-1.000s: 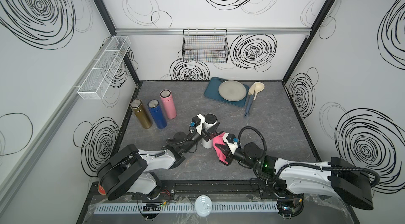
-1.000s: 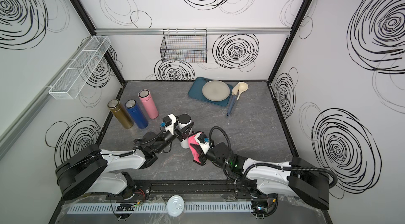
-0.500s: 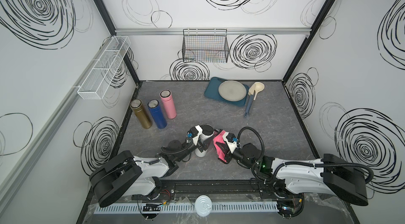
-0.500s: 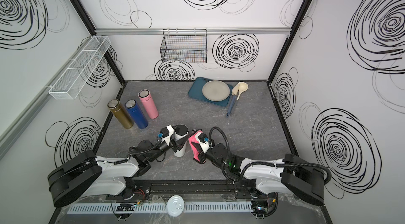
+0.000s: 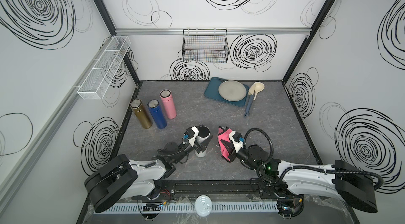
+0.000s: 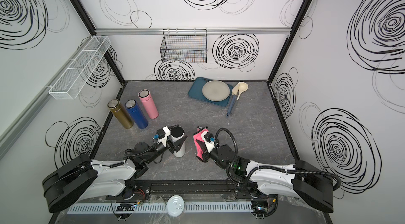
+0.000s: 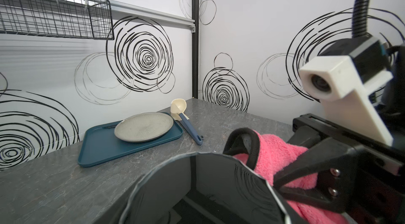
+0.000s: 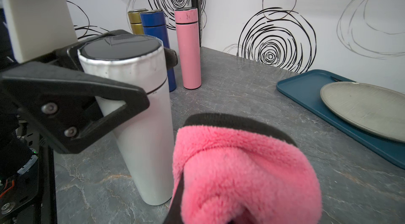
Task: Wipe the surface of the thermos
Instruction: Pick up the thermos from the center of the board.
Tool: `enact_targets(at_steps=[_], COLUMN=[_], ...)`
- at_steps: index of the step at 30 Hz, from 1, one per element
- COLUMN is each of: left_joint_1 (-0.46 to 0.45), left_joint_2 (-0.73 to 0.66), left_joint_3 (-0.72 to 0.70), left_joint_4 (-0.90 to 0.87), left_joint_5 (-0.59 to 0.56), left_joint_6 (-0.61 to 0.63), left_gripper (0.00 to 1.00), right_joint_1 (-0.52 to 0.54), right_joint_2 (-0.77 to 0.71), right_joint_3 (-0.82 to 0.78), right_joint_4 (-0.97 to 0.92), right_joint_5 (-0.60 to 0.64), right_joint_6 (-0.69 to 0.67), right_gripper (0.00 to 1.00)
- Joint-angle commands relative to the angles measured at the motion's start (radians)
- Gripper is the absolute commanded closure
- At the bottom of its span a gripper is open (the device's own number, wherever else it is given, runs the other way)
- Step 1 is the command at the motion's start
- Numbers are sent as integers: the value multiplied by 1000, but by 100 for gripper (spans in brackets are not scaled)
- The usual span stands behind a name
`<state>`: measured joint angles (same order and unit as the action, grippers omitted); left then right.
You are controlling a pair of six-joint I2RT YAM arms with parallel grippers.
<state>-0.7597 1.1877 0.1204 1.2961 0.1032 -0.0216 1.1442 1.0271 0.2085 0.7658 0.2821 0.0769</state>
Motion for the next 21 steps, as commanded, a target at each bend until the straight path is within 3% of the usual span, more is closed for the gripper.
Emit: enact_targets(at_steps=[1,10,16,18,21], left_joint_1=[14,48,64,69,74], left_joint_2=[-63,-73,-64,-71,-77], left_joint_3=[8,19,14,13,25], left_joint_4=[-73,-95,-89,-88,-107], left_joint_5=[-19,12,15,26,27], left_joint_6=[-1,-27,-40,-44,-48], left_gripper=[21,28,25,37,78], right_joint_1=[-4,-3,-4,-2,-1], right_joint_2=[-9,-10,-11,-9,-7], right_joint_3=[-5,3,9,9,15], right_joint_4=[11,9,5,5,6], right_joint_5=[8,-23,-32,-35,-45], right_joint_6=[-6,0,-2,-2,-2], right_gripper=[100,100,100,100,100])
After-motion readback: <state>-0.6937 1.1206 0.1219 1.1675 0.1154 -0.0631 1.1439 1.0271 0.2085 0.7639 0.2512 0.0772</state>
